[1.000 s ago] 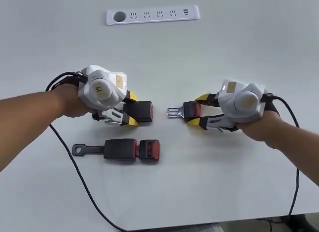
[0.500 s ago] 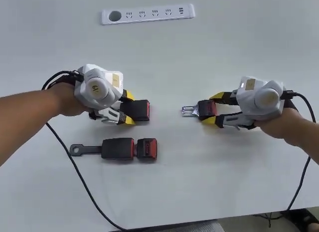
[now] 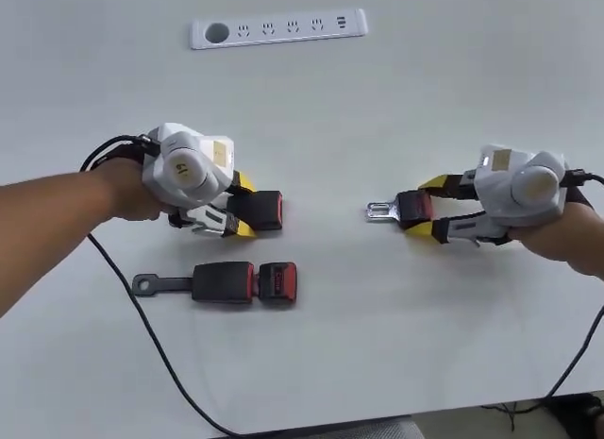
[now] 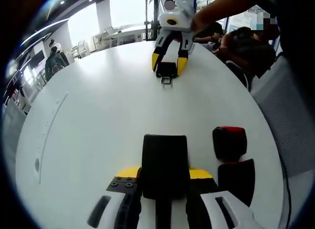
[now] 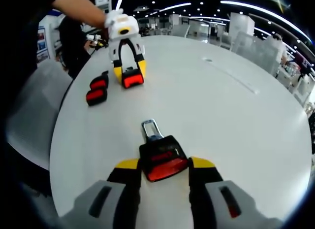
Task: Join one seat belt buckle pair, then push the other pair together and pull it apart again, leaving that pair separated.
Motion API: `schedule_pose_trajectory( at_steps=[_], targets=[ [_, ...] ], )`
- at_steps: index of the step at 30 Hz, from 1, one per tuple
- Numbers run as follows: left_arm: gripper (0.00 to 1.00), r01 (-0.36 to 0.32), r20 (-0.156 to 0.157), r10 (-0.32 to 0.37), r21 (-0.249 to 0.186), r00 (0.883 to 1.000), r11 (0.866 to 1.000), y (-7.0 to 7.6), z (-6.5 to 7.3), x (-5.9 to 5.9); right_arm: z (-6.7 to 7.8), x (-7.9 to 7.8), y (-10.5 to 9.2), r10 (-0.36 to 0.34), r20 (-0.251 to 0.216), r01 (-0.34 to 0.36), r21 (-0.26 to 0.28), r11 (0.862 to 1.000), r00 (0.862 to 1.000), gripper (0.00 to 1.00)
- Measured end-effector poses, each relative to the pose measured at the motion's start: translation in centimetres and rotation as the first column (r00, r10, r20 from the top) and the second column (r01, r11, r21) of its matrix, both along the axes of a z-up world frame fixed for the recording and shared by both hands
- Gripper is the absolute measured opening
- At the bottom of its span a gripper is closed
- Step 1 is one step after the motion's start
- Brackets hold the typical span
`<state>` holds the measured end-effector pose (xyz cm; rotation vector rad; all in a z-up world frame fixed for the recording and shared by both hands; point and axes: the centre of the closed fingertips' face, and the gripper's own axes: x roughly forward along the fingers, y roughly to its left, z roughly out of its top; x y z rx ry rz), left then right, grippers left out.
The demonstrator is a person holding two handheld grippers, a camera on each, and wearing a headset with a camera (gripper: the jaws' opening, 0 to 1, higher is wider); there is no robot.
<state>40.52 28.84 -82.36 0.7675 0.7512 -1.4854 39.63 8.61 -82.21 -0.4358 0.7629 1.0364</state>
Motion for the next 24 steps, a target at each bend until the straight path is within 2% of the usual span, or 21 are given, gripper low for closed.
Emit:
schedule_pose_trajectory(
  at_steps=[11,14,16,17,18,19,20,21,22,23,24],
  targets=[
    [0.36,-0.016,0.002,0.016,0.016,1.000,1.000,0.1,0.0,-0.1,0.2,-0.2,-0.5,0.003,-0.007,-0.003,-0.024,1.000,1.000,0.38],
    [0.36,-0.014,0.010,0.014,0.035,1.000,0.999,0.2,0.0,-0.2,0.1,-0.3,-0.5,-0.008,-0.002,0.008,-0.042,0.999,1.000,0.49],
    [0.42,-0.008,0.026,0.006,0.054,1.000,0.999,0.4,0.1,0.0,0.7,-0.4,0.1,0.022,0.042,-0.020,-0.035,0.999,0.999,0.59],
    [0.51,-0.060,0.042,0.058,0.056,0.997,0.997,0.5,0.2,0.6,1.3,-0.1,0.6,0.019,0.073,-0.017,-0.023,1.000,0.997,0.61],
    [0.58,-0.065,0.028,0.064,0.053,0.998,0.996,0.5,0.3,0.5,1.5,0.0,0.6,0.013,0.080,-0.011,-0.024,1.000,0.997,0.64],
    [0.61,-0.113,0.003,0.113,0.003,0.994,0.994,0.0,1.1,0.7,2.0,0.4,0.6,-0.008,0.102,0.010,-0.022,1.000,0.995,0.67],
    [0.60,-0.151,-0.012,0.151,-0.035,0.988,0.988,-0.3,1.7,0.9,2.4,0.6,0.8,-0.038,0.110,0.038,0.000,0.999,0.993,0.71],
    [0.59,-0.199,-0.023,0.198,-0.079,0.980,0.977,-0.4,2.7,1.2,2.9,0.9,1.1,-0.088,0.107,0.085,0.031,0.996,0.990,0.77],
    [0.59,-0.229,-0.019,0.228,-0.085,0.973,0.970,-0.2,3.0,1.5,3.2,1.1,1.1,-0.113,0.118,0.108,0.043,0.993,0.987,0.81],
    [0.62,-0.274,-0.007,0.275,-0.089,0.962,0.958,0.2,3.4,1.9,3.6,1.6,1.0,-0.146,0.139,0.140,0.051,0.989,0.980,0.85],
    [0.67,-0.301,-0.010,0.301,-0.092,0.954,0.949,0.4,3.6,2.0,3.9,1.6,1.1,-0.165,0.150,0.157,0.061,0.986,0.975,0.88]
  ],
)
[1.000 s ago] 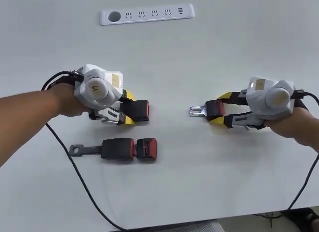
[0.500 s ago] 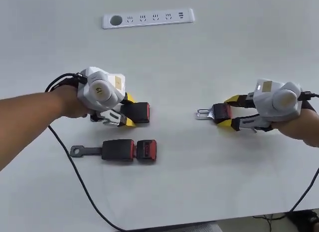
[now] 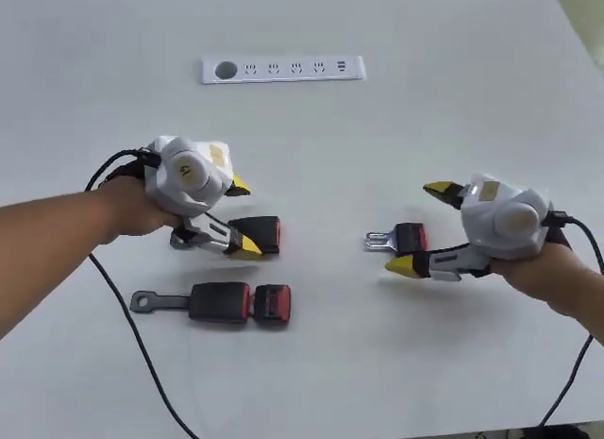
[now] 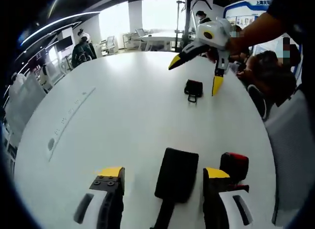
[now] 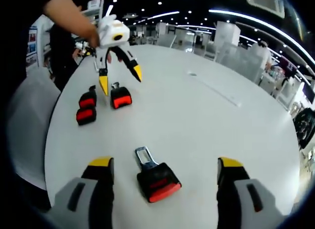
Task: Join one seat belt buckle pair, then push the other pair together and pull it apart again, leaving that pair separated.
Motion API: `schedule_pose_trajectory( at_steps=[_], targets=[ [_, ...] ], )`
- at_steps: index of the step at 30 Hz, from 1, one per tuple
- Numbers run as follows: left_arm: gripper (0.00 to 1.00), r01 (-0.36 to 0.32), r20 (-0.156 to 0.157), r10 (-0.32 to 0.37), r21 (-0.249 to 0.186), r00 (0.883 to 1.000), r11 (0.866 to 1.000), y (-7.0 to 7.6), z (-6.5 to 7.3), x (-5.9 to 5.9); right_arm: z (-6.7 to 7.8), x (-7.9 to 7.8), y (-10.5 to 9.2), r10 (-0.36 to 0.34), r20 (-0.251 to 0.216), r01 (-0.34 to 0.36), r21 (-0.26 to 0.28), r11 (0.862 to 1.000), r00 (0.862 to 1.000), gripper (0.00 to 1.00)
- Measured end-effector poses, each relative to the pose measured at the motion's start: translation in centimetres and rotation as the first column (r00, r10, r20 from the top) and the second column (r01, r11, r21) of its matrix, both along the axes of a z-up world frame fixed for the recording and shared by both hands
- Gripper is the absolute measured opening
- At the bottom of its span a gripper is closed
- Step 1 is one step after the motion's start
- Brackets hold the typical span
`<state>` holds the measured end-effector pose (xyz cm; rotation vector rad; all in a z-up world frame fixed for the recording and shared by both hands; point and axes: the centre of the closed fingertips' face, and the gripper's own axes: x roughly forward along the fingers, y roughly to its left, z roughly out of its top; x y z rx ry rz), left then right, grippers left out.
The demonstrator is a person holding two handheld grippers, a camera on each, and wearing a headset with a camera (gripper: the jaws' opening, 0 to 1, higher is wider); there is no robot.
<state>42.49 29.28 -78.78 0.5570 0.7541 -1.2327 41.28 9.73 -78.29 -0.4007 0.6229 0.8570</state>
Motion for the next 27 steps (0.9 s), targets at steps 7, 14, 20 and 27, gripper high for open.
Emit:
schedule_pose_trajectory(
  at_steps=[7,14,20,27],
  targets=[
    [0.95,-0.269,0.021,0.273,-0.109,0.962,0.957,2.2,2.4,-0.5,1.6,-0.1,0.9,-0.144,0.041,0.140,0.076,0.987,0.989,0.94],
    [1.00,-0.382,0.059,0.400,-0.197,0.915,0.903,5.4,4.8,-2.6,2.2,-2.0,1.7,-0.201,0.068,0.196,0.082,0.977,0.977,0.94],
    [1.00,-0.417,0.064,0.441,-0.228,0.895,0.880,7.8,6.3,-5.9,3.6,-4.1,2.6,-0.242,0.080,0.232,0.118,0.966,0.967,0.97],
    [1.00,-0.433,0.076,0.468,-0.273,0.881,0.859,10.2,7.5,-9.8,4.2,-7.9,3.5,-0.247,0.095,0.236,0.118,0.965,0.964,0.97]
  ],
)
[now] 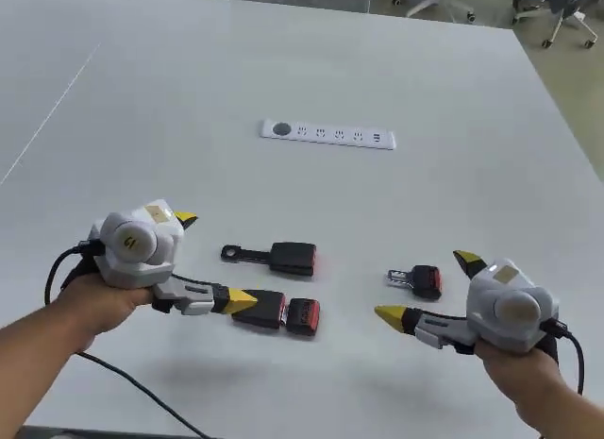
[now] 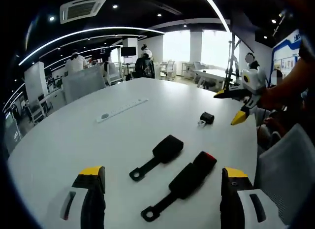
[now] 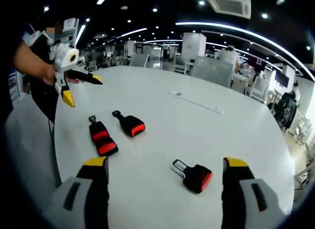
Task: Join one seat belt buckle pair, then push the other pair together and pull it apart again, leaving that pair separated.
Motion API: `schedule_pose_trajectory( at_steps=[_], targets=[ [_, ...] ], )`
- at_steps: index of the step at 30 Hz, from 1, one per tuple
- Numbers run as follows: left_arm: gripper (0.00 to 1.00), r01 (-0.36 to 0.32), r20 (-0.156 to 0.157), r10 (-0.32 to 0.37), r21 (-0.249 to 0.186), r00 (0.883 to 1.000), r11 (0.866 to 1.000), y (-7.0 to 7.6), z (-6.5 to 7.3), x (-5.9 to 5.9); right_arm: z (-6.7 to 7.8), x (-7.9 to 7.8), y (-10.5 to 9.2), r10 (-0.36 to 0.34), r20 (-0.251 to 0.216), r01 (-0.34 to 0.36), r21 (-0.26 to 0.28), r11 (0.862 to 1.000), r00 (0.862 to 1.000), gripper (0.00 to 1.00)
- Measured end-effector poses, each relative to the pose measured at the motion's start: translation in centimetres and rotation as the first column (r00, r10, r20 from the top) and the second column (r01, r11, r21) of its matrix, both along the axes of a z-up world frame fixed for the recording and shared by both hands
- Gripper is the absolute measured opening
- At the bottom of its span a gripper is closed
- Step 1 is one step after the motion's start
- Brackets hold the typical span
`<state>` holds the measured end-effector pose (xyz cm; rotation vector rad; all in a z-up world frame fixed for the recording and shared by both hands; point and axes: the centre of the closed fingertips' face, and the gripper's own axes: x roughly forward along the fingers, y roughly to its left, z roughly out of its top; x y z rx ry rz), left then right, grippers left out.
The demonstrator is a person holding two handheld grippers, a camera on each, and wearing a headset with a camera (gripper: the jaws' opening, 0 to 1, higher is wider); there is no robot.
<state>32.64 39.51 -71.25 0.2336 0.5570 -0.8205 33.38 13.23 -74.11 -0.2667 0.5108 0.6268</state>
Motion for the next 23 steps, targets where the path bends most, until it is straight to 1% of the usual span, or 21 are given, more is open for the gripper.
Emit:
schedule_pose_trajectory(
  at_steps=[1,2,3,4,6,7,10,15,16,17,19,23],
  targets=[
    [1.00,-0.005,0.001,0.005,-0.005,1.000,1.000,0.3,0.1,-0.4,0.1,-0.5,0.1,0.000,0.004,0.000,0.003,1.000,1.000,0.98],
    [1.00,-0.009,0.005,0.010,-0.018,1.000,1.000,0.6,0.2,-1.1,0.1,-1.1,0.3,-0.001,0.006,0.000,0.013,1.000,1.000,0.98],
    [1.00,-0.011,0.006,0.011,-0.023,1.000,1.000,0.7,0.3,-1.3,0.0,-1.9,0.3,0.000,0.005,0.000,0.010,1.000,1.000,0.98],
    [1.00,-0.016,0.009,0.016,-0.030,1.000,0.999,1.2,0.4,-1.8,-0.1,-2.4,0.3,0.003,0.003,-0.004,0.004,1.000,1.000,0.98],
    [1.00,-0.016,0.018,0.017,-0.024,1.000,1.000,1.9,0.5,-2.7,-0.1,-3.8,0.6,0.013,0.003,-0.013,0.004,1.000,1.000,0.98],
    [1.00,-0.018,0.020,0.018,-0.028,1.000,0.999,2.2,0.6,-3.1,-0.1,-4.5,0.7,0.016,0.001,-0.016,0.003,1.000,1.000,0.99],
    [1.00,-0.017,0.027,0.018,-0.030,0.999,0.999,3.3,0.8,-4.5,-0.1,-5.9,0.8,0.012,-0.003,-0.012,0.003,1.000,1.000,0.99],
    [1.00,-0.010,0.035,0.011,-0.015,0.999,1.000,4.9,0.7,-6.8,0.3,-8.0,0.8,-0.018,0.007,0.018,0.008,1.000,1.000,1.00],
    [1.00,-0.017,0.037,0.017,-0.014,0.999,1.000,5.2,0.6,-7.1,0.4,-8.5,0.8,-0.021,0.014,0.021,-0.002,1.000,1.000,1.00],
    [1.00,-0.029,0.032,0.030,-0.021,0.999,0.999,5.6,0.5,-7.4,0.3,-8.8,0.7,-0.023,0.011,0.023,-0.007,1.000,1.000,1.00],
    [1.00,-0.042,0.029,0.043,-0.034,0.999,0.999,6.0,0.6,-7.9,0.2,-9.5,0.7,-0.027,0.004,0.027,0.003,1.000,1.000,0.99],
    [1.00,-0.037,0.028,0.038,-0.037,0.999,0.999,6.4,0.6,-8.9,0.2,-10.2,0.9,-0.035,0.001,0.035,0.003,0.999,0.999,1.00]
  ],
)
